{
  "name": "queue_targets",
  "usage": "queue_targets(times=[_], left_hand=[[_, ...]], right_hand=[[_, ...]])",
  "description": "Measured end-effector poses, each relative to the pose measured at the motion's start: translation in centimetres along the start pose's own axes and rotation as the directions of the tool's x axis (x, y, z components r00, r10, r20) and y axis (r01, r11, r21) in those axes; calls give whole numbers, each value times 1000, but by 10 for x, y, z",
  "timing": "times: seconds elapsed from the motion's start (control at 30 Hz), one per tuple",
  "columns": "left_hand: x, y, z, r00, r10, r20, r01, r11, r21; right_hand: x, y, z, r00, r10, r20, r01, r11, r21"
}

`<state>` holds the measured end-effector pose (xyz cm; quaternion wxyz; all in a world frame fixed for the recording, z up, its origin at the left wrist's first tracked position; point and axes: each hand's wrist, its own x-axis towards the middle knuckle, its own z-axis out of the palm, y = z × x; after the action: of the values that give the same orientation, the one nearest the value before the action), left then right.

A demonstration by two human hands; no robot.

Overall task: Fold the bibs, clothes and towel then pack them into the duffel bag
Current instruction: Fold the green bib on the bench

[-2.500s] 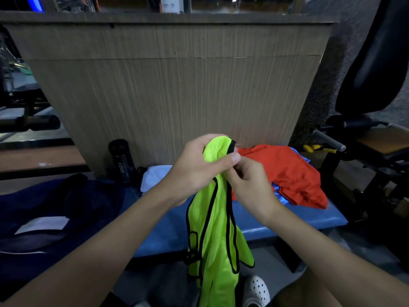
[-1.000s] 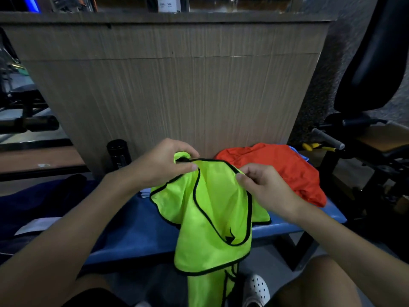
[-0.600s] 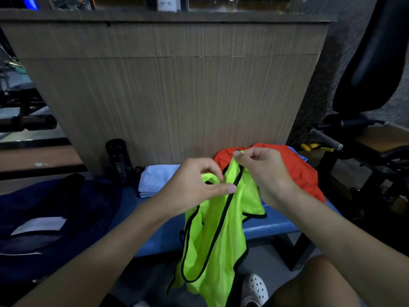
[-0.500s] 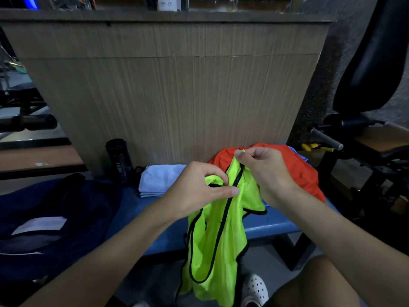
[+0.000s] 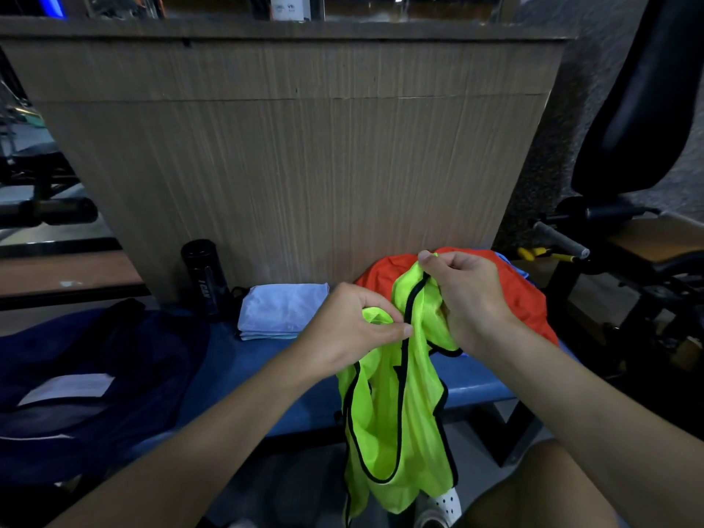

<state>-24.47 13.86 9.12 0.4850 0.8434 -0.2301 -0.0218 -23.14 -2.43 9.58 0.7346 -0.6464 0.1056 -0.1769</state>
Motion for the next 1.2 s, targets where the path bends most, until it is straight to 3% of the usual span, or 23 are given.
queue_targets(times=[0.17, 0.27, 0.33, 0.43, 0.53, 0.7, 0.87, 0.97, 1.2], left_hand=[[0, 4, -2, 998, -24, -65, 17, 993, -114], [5, 7, -11, 986, -101, -135, 71, 975, -210], [9, 10, -15, 980, -125, -153, 87, 969, -232], [11, 15, -20, 977, -134, -165, 96, 971, -221], [14, 18, -23, 976, -114, -186, 72, 973, -218], [13, 21, -30, 978, -105, -183, 57, 967, -247], [10, 22, -38, 991, -60, -120, 29, 969, -247], [8, 25, -40, 997, -15, -78, -3, 975, -222], [4, 26, -48, 998, 43, 53, -33, 984, -174]], right_hand=[[6, 2, -9, 999, -4, -44, 3, 1000, -29], [10, 4, -19, 999, -37, -39, 26, 968, -250], [5, 4, -20, 992, -124, -30, 108, 945, -310], [-10, 2, -17, 919, -308, 248, 356, 917, -182], [-20, 7, -15, 801, -254, 541, 426, 878, -218], [-19, 11, -15, 795, -217, 567, 425, 866, -264], [-23, 0, -11, 785, -153, 600, 208, 978, -22], [-18, -2, -9, 795, -178, 580, 232, 973, -19], [-23, -12, -14, 679, -144, 720, 307, 946, -100]])
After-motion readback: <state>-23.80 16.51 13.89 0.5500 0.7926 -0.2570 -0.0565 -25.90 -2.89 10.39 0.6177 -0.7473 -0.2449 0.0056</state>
